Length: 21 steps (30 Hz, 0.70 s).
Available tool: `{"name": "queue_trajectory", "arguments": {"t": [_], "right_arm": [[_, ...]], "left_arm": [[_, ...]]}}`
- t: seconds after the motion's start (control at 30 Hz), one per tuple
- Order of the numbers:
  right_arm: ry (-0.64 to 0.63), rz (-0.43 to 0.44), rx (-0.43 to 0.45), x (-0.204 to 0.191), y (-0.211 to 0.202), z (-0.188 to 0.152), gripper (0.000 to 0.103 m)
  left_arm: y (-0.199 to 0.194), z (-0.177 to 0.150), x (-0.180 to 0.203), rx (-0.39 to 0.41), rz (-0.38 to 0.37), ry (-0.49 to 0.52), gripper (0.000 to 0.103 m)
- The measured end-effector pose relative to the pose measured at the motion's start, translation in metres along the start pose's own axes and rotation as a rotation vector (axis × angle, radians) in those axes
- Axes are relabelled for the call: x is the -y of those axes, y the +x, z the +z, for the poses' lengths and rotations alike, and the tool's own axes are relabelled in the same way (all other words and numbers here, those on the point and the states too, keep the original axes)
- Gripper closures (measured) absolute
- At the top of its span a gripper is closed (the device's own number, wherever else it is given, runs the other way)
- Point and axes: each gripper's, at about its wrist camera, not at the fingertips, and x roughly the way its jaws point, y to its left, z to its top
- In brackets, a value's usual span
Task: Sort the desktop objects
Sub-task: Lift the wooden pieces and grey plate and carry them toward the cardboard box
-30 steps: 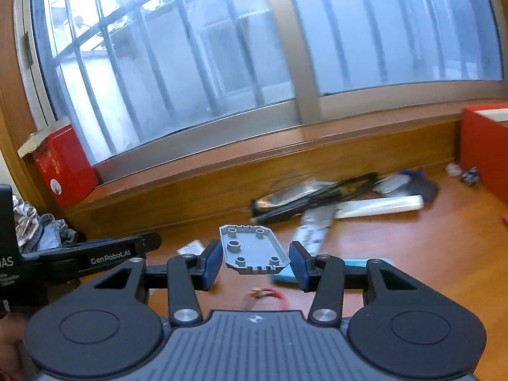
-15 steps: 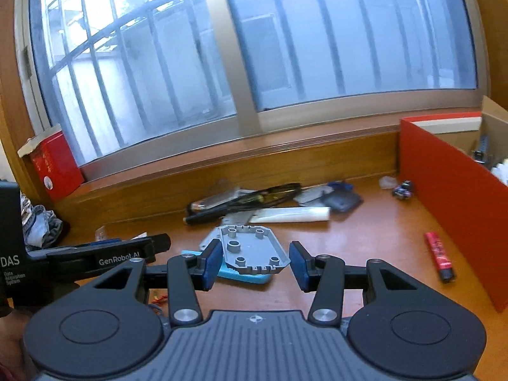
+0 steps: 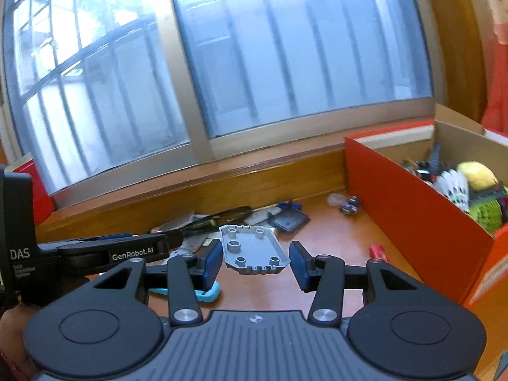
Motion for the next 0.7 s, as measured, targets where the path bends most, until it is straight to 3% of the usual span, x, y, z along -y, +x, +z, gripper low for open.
{"name": "queue_trajectory", "arguments": {"t": [0.33, 0.7], "right_arm": [[-0.015, 0.003, 0.052, 0.043, -0.002, 0.022, 0.054], [-0.074, 0.071, 0.093, 0.136, 0.004, 0.075, 0.054]], "left_arm": [[0.022, 0.019, 0.048, 0.029, 0.000, 0.000, 0.027], [0.059, 0.052, 0.138, 0.044, 0.016, -0.018, 0.027]]}}
